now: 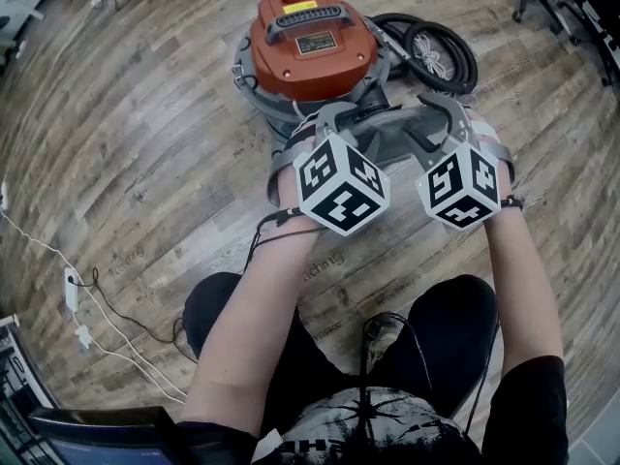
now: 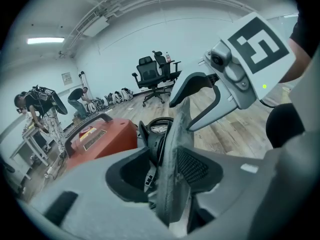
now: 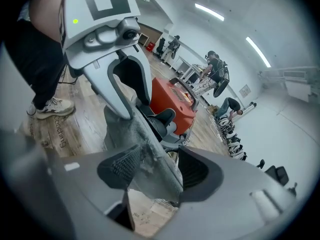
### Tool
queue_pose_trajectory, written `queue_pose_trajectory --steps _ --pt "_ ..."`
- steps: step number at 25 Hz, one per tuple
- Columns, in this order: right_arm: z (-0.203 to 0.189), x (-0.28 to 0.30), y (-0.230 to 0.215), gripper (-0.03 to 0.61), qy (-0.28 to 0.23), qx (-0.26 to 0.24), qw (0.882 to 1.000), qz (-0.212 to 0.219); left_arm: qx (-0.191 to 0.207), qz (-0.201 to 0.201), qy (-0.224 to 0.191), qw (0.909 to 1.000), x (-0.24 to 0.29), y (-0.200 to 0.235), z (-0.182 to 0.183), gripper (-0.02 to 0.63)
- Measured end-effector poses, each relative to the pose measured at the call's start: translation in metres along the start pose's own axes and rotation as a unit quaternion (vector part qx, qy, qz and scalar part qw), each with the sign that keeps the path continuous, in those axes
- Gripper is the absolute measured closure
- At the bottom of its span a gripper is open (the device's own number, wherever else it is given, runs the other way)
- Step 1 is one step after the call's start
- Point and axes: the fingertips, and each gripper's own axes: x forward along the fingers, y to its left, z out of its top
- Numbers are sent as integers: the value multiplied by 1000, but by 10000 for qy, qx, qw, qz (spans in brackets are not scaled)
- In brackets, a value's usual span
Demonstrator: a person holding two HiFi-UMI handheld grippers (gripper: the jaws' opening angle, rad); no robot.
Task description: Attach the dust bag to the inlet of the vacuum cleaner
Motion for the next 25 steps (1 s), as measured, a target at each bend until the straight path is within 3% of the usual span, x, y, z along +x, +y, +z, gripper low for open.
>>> queue_pose_trajectory --steps 5,9,14,16,18,22,25 --pt "7 -25 -13 325 -418 279 9986 -168 -155 52 -365 9992 -21 7 12 428" --pt "17 -49 -19 353 -892 745 9928 -291 -384 98 -655 9971 -38 11 13 448" --pt "38 -72 -20 484 -1518 1213 9804 -339 -706 156 -1227 9898 -69 19 22 607" --pt "40 -78 -20 572 -1668 1379 9754 -410 -726 69 -1496 9861 -78 14 30 612" --pt "41 -77 -15 574 -1773 1600 9703 -387 -719 -36 -1655 9836 -85 8 34 612" --pt "53 -61 -1 574 -1961 2046 9590 -40 -425 -23 -1530 9873 -95 9 22 612" --pt "63 -53 5 574 -2221 2001 9542 119 -335 -46 -1485 9883 -103 8 12 613"
